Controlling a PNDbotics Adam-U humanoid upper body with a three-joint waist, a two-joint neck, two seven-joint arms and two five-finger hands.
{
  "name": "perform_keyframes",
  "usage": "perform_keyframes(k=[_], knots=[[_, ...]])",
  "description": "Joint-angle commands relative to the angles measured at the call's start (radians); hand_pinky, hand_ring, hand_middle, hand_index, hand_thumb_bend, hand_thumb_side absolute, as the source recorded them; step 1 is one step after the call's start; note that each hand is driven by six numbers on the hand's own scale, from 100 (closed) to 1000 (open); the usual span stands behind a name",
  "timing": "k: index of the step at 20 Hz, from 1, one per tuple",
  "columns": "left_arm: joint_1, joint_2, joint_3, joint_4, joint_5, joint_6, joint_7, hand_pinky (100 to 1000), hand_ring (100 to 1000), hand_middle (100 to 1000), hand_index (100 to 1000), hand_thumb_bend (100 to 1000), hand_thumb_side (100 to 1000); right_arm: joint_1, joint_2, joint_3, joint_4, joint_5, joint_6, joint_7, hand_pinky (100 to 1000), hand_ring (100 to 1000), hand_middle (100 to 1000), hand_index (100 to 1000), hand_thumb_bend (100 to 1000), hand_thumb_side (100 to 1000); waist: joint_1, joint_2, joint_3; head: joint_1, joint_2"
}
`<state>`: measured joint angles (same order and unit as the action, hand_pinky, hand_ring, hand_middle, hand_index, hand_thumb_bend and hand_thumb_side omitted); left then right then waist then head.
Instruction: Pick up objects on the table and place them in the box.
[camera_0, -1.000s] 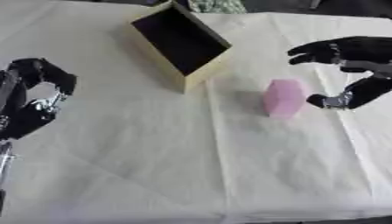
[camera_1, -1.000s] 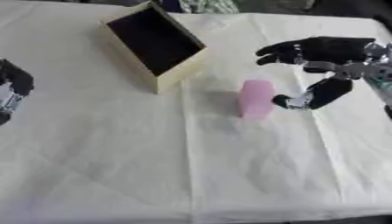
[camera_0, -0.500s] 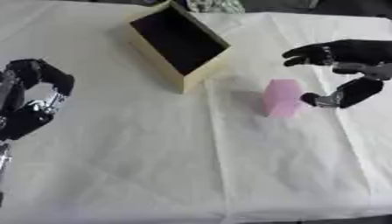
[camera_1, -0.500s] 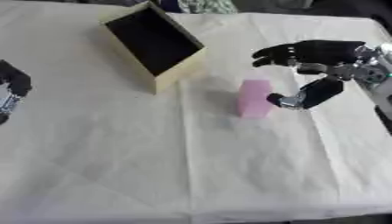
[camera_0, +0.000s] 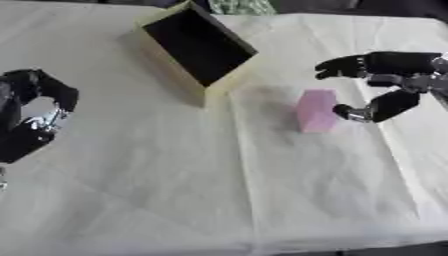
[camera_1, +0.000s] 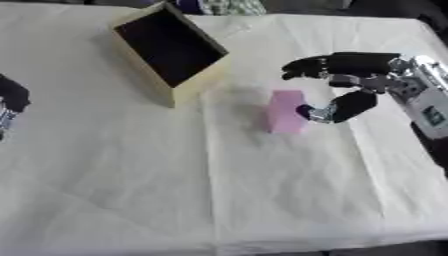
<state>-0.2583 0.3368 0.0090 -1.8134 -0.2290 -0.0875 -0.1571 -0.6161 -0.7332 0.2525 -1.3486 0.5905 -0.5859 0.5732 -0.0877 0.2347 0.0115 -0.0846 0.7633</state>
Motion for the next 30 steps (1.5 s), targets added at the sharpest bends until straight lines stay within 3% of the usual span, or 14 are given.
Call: perform_keyframes(k=[1, 13, 30], knots=[[-0.011, 0.022, -0.001, -0.014, 0.004, 0.0, -0.002, 651, 509, 450, 560, 374, 601, -0.018, -0.018, -0.014, 0.009, 0.011, -0.175, 0.168, 900, 992, 993, 1000, 186, 832, 0.004, -0.014, -0.001, -0.004, -0.01], [-0.012, 0.021, -0.002, -0.014, 0.004, 0.0, -0.003, 652, 508, 450, 560, 373, 602, -0.031, 0.0, -0.023, 0.086, 0.038, -0.173, 0.176, 898, 989, 991, 1000, 181, 857, 0.003, -0.013, 0.004, -0.004, -0.01], [-0.013, 0.02, -0.004, -0.014, 0.005, 0.001, -0.006, 652, 508, 449, 560, 373, 602, -0.041, 0.008, -0.013, 0.085, 0.085, -0.184, 0.173, 899, 991, 999, 1000, 227, 854, -0.002, -0.015, 0.006, -0.008, -0.012]])
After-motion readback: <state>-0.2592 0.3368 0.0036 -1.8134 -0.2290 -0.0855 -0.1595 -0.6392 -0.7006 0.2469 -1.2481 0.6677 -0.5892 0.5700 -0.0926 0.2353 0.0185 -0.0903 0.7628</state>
